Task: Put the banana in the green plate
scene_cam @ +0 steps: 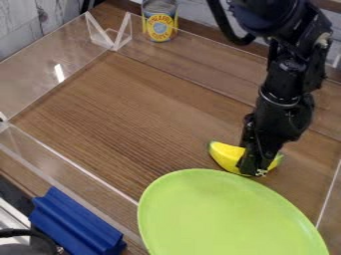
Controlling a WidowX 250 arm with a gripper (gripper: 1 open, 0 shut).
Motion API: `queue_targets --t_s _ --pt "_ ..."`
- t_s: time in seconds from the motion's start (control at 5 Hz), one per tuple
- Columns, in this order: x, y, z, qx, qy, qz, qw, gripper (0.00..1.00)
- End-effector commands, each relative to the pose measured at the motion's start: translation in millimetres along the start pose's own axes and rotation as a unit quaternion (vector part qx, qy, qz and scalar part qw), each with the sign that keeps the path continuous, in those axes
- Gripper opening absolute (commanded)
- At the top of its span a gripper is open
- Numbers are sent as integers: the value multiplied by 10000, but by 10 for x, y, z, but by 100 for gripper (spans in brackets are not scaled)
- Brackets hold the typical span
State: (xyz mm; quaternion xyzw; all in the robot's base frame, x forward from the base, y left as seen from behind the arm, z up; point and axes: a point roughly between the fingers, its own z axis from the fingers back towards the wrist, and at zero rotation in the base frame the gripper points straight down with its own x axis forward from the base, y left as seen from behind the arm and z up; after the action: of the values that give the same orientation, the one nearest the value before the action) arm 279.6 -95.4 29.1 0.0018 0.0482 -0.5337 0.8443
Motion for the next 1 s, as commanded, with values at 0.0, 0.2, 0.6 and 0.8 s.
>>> queue_targets --t_s 0.0,0.2,0.6,0.8 --pt "7 -42 172 166 -158 143 9996 0" --pt "-28 -84 233 186 -161 318 9992 0" --pt "-91 -163 327 216 -172 603 9978 0" --pt "-134 -233 370 245 -181 735 9968 0"
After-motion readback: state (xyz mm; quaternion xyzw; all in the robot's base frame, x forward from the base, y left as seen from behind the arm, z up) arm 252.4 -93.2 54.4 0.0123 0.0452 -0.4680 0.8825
